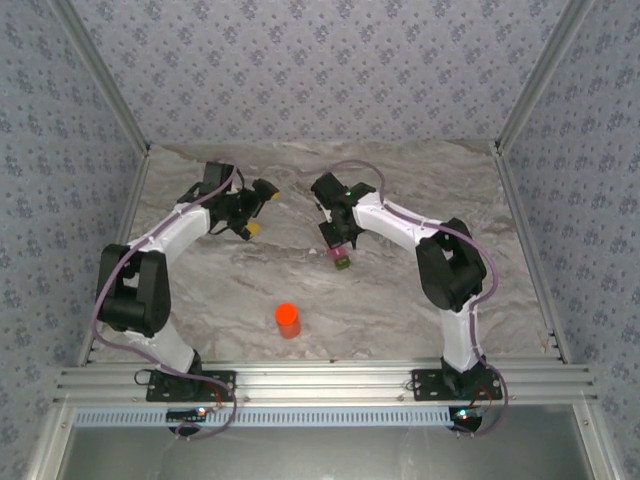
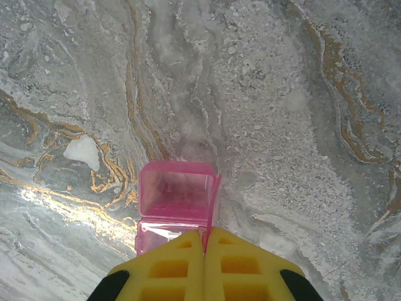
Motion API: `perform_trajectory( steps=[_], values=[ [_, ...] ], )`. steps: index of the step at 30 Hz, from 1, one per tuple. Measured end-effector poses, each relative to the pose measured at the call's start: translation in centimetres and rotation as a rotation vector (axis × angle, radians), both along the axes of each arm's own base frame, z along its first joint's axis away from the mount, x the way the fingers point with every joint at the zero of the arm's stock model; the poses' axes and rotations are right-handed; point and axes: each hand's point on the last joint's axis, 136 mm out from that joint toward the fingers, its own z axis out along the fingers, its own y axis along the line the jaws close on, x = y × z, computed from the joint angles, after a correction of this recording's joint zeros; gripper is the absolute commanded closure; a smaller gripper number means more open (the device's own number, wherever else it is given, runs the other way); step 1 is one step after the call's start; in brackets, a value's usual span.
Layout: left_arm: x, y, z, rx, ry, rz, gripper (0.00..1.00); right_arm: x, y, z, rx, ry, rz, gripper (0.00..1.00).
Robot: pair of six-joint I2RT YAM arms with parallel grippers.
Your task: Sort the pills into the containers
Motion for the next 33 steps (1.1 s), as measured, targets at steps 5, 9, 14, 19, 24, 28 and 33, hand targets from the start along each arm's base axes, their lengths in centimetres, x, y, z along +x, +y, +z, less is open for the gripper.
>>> perform_trajectory(
  steps=[5, 9, 14, 19, 24, 28, 33],
  values=[
    [0.2, -0.4, 0.5, 0.014, -0.021, -0.048, 0.0, 0.1, 0.0, 0.0, 0.012, 0.003, -0.025, 1.0],
    [0.4, -0.9, 0.8, 0.038, -0.042, -0.111, 0.0, 0.4, -0.1, -0.2, 0.061, 0.013, -0.061, 1.0],
    [-0.1, -1.8, -0.5, 0.088, -0.026, -0.219, 0.0, 0.9, -0.3, -0.1, 0.159, 0.042, -0.123, 1.0],
    [-0.9, -3.2, -2.7, 0.134, 0.017, -0.339, 0.0, 1.5, 0.2, 0.2, 0.22, 0.042, -0.146, 1.0],
    [-1.8, -4.3, -4.3, 0.147, 0.047, -0.428, 0.0, 1.7, 1.0, 0.5, 0.266, 0.038, -0.16, 1.0],
    [-2.0, -5.0, -5.1, 0.158, 0.059, -0.47, 0.01, 2.1, 1.9, 0.9, 0.322, 0.04, -0.183, 1.0],
    [-2.0, -5.6, -5.5, 0.172, 0.059, -0.513, 0.01, 2.7, 2.4, 0.7, 0.401, 0.045, -0.218, 1.0]
  ],
)
